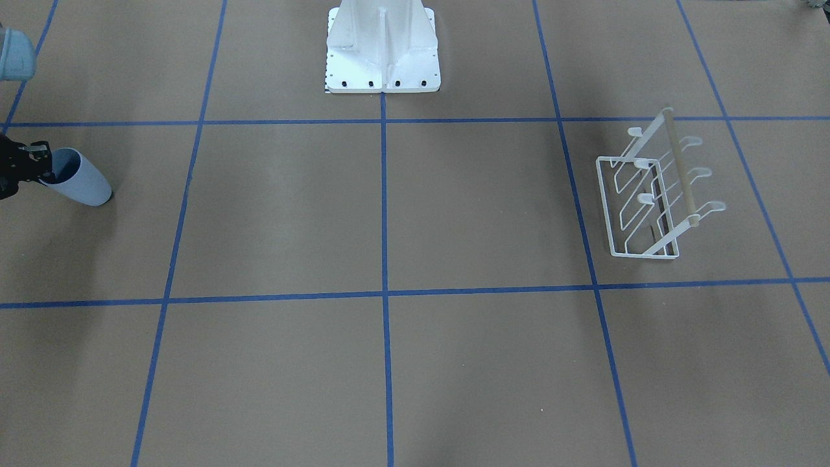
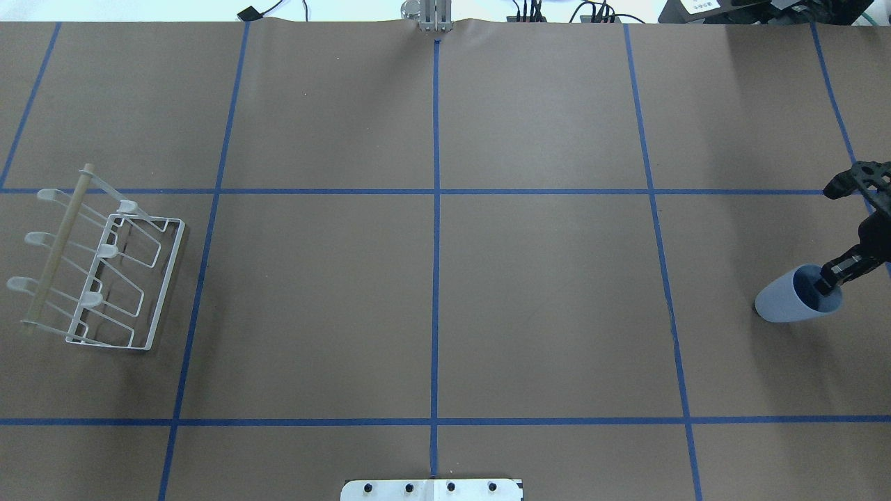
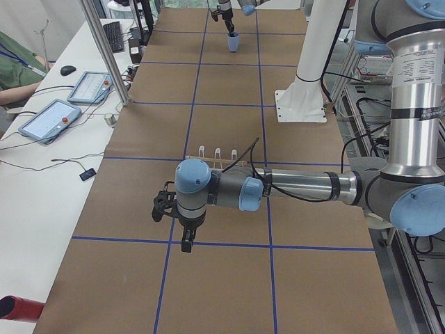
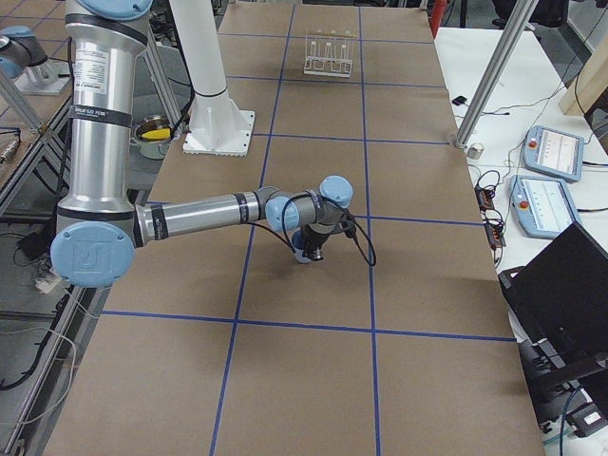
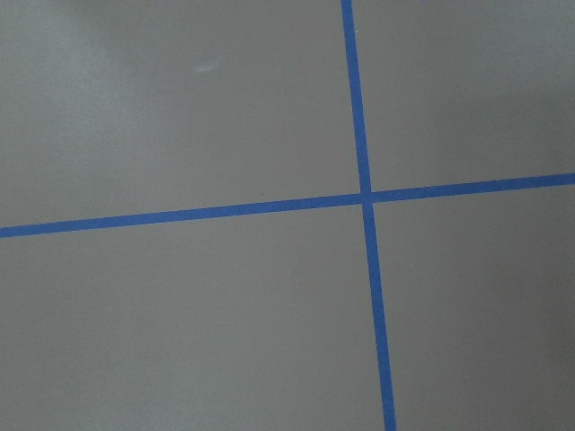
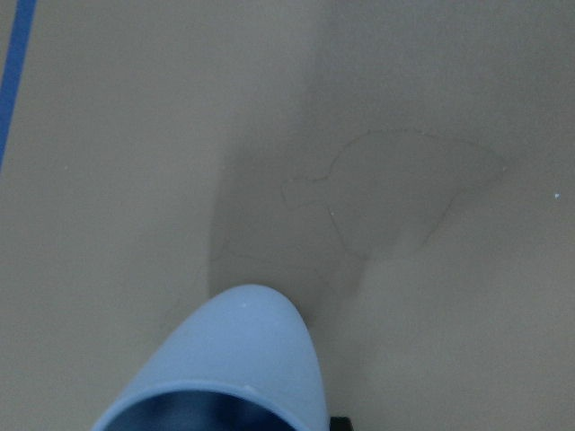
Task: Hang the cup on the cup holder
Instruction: 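Grip the cup rim with the right gripper and lift it toward the table center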
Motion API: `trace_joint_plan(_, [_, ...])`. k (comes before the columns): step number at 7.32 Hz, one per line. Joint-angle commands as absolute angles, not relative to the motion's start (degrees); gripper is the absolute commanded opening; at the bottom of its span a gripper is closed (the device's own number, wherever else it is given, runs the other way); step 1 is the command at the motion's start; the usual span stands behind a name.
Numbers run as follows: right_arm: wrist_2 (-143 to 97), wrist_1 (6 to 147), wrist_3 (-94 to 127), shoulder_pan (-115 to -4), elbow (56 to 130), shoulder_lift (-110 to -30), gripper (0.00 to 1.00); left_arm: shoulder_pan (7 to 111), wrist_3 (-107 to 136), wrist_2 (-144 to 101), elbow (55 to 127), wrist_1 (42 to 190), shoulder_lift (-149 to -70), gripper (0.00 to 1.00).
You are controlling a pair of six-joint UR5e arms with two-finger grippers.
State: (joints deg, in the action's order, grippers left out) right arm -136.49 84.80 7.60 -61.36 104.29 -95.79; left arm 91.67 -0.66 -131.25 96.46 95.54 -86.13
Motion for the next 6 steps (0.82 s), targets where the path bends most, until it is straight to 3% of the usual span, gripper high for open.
trace_joint_plan(1, [-140.24,81.58,9.13,-63.35,107.74,-94.49,0.0,91.58,-0.18,-131.31,96.94,95.54,-86.83,0.99])
trace_joint_plan(4, [-140.45,63.79,41.62,-62.93,108.55,-81.61,0.0,90.27,0.09,-131.22,100.18,95.62,-92.79,0.99])
trace_joint_plan(6, [-139.84,53.05,59.42,-61.09,108.19,-75.53,0.0,87.56,12.49,-131.57,104.04,99.72,-95.35,0.99])
